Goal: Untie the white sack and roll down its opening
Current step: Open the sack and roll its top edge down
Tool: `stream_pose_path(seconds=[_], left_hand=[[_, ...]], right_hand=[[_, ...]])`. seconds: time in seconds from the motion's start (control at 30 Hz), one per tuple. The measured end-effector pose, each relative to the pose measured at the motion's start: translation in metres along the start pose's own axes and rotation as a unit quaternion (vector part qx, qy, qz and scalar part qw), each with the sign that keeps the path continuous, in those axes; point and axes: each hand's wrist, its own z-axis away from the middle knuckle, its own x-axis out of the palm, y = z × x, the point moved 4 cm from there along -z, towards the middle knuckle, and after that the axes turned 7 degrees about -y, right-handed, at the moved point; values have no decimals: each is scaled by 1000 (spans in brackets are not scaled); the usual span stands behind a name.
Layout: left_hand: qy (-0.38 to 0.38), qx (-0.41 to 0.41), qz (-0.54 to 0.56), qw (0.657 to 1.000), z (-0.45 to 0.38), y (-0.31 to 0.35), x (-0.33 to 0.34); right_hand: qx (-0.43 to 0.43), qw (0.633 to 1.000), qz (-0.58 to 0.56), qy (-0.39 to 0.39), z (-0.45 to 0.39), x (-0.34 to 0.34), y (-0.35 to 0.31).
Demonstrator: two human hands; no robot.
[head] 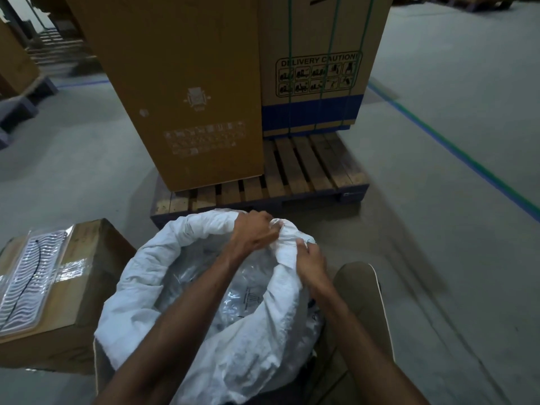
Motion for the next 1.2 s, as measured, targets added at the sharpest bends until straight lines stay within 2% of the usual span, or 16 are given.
stream_pose_path(seconds=[0.07, 0.17, 0.2, 0.27, 0.33, 0.4, 0.47, 0.53, 0.67, 0.77, 0.87, 0.93, 1.0, 1.1, 1.13, 1.2], left_hand=[[-24, 51, 48, 997, -4, -4, 0], [-91, 169, 125, 973, -4, -3, 3], [-121, 196, 120, 966, -4, 2, 6], [-166, 192, 103, 962, -4, 10, 16], [-153, 171, 68, 971, -5, 14, 16], [-114, 152, -8, 982, -9, 13, 13], [-69, 118, -43, 990, -13, 14, 9], [-35, 81, -35, 995, -13, 19, 6], [-41, 70, 26, 996, -11, 24, 9], [-71, 141, 59, 986, -11, 16, 6], [-138, 219, 57, 964, -4, 21, 7], [-141, 234, 25, 962, -1, 26, 13], [-110, 218, 10, 970, -1, 26, 13], [-98, 146, -3, 984, -7, 22, 11], [-92, 117, -13, 989, -9, 23, 8], [-75, 65, -26, 995, -15, 26, 4]], right_hand=[[21, 989, -145, -31, -10, 3, 2], [84, 910, -375, -154, -15, 10, 11], [96, 888, -417, -166, -17, 10, 17], [87, 866, -461, -174, -18, 7, 20], [105, 890, -414, -159, -17, 6, 24], [97, 962, -219, -134, -19, 2, 27], [72, 991, -46, -104, -11, -1, 27], [61, 994, -62, -70, -7, 0, 28], [112, 967, -228, -15, -12, 6, 36], [176, 902, -388, -66, -11, 8, 34], [160, 878, -436, -117, -8, 2, 29], [171, 866, -451, -130, -8, 0, 34], [166, 884, -413, -143, -12, 1, 38], [112, 970, -187, -108, -21, -1, 42], [100, 984, -122, -85, -18, -2, 38], [110, 988, -101, -50, -9, -4, 33]])
